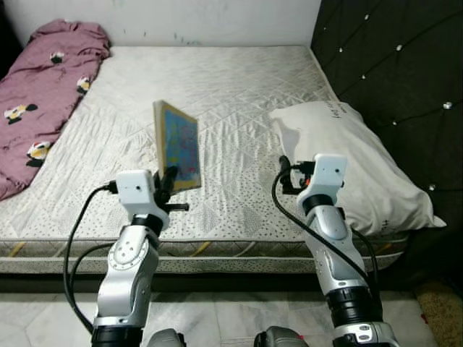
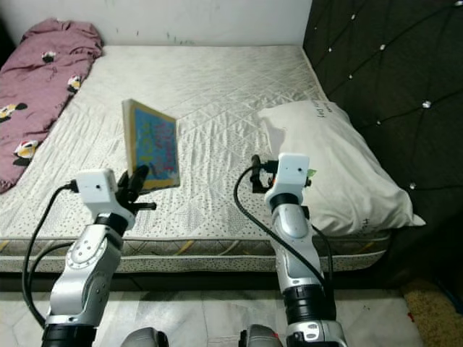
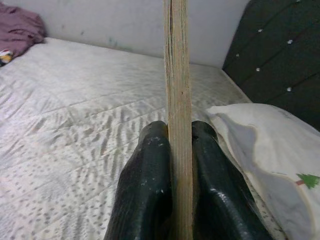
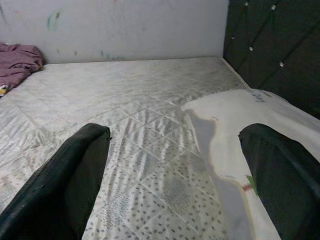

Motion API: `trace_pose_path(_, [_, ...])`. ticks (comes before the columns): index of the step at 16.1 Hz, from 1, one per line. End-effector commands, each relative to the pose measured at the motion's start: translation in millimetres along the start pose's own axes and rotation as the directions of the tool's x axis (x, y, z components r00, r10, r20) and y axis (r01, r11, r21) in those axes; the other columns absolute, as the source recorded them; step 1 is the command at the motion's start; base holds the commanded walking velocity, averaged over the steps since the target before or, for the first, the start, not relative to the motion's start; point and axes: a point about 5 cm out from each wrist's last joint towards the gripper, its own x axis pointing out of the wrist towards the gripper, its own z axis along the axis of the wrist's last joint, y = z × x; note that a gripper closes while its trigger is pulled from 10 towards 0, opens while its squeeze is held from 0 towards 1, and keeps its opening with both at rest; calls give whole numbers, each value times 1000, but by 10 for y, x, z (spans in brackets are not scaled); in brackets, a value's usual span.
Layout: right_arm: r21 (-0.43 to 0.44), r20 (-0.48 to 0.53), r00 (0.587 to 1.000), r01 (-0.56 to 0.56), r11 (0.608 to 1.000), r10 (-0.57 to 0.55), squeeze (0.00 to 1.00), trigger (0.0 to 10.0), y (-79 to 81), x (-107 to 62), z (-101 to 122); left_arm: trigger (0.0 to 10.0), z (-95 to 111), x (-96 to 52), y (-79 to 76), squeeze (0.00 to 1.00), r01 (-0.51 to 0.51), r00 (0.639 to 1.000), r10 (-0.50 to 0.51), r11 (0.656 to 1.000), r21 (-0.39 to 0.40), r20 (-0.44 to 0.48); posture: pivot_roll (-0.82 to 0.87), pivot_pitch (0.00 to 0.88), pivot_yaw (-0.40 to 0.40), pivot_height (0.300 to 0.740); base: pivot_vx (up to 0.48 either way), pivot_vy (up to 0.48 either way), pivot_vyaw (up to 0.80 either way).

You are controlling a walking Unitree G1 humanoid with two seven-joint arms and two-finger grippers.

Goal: Clean up the room

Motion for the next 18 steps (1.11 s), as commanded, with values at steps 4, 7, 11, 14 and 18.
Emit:
trace_pose_path(4, [9, -3, 999, -38, 999, 38, 0, 10000, 94, 51, 18, 10000, 144, -15, 26, 0, -26, 997, 24, 999, 23, 74, -69, 7, -18, 740, 0, 0, 0])
trace_pose_path(7, [11, -4, 999, -36, 999, 36, 0, 10000, 73, 60, 17, 10000, 154, -5, 25, 0, -26, 997, 24, 999, 25, 78, -71, 3, -16, 740, 0, 0, 0])
trace_pose_path(11, [9, -5, 1000, -24, 1000, 24, 0, 10000, 32, 51, 5, 10000, 142, -6, 6, 0, -19, 997, 17, 999, 26, 74, -75, 1, -10, 740, 0, 0, 0])
trace_pose_path(14, [8, -4, 1000, -27, 1000, 27, 0, 10000, 51, 48, 2, 10000, 142, -5, -2, 0, -13, 997, 12, 1000, 17, 79, -72, 0, -13, 740, 0, 0, 0])
trace_pose_path(18, [15, 9, 999, -34, 999, 34, 0, 10000, 58, 70, 37, 10000, 151, -6, 6, 0, -11, 997, 11, 1000, 8, 79, -73, 0, -20, 740, 0, 0, 0])
